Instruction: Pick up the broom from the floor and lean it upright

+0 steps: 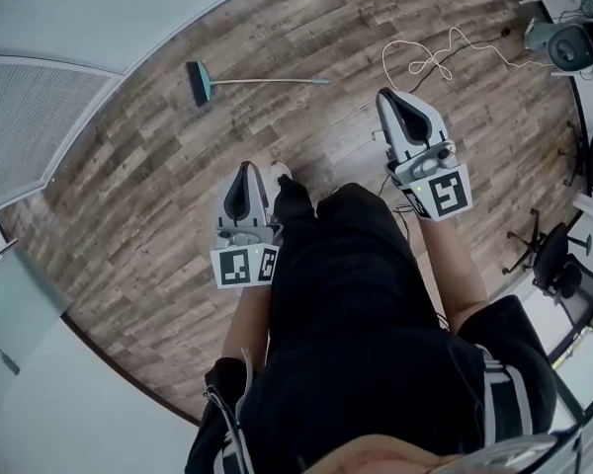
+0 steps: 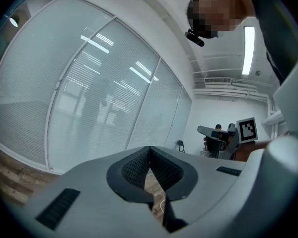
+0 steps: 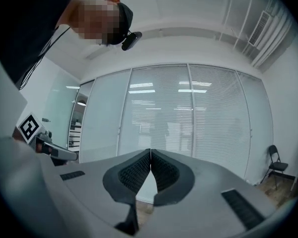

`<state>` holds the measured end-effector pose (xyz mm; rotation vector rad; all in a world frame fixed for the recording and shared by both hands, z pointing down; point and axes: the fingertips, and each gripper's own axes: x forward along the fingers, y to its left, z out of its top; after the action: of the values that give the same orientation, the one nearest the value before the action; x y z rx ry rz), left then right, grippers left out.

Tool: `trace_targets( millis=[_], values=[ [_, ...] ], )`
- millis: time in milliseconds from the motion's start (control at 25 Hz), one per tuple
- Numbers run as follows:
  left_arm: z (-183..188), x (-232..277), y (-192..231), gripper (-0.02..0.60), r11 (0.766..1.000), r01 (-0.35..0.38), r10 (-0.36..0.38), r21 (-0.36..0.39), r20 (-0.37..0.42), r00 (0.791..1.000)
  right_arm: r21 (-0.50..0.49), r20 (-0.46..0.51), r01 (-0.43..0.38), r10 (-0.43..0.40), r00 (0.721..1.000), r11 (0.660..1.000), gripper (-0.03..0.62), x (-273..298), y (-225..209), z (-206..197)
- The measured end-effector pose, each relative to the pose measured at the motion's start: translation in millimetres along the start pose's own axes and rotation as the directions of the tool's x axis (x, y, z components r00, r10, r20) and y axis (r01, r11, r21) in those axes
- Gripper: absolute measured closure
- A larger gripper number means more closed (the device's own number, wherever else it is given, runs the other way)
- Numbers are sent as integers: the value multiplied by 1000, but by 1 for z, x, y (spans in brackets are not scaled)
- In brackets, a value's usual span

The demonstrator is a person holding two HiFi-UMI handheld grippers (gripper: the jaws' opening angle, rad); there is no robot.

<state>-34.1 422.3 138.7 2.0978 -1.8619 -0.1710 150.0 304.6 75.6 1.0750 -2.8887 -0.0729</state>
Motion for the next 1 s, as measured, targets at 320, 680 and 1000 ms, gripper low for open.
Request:
trace_targets(
  millis=[320,680,1000],
  values=[
    [-16,107,40,563,996,-48,54,75,-80,995,126,4,18,-18,1000,992,577,48,-68,-25],
    [-83,189,84,563,994,-25,45,106,-188,981,173,17,-111,110,994,979,577,123,-66,-55],
    [-190,244,153,563,996,-16,45,89,-335,941,182,-3,-77,79,997,980,577,175,-62,-122]
  ],
)
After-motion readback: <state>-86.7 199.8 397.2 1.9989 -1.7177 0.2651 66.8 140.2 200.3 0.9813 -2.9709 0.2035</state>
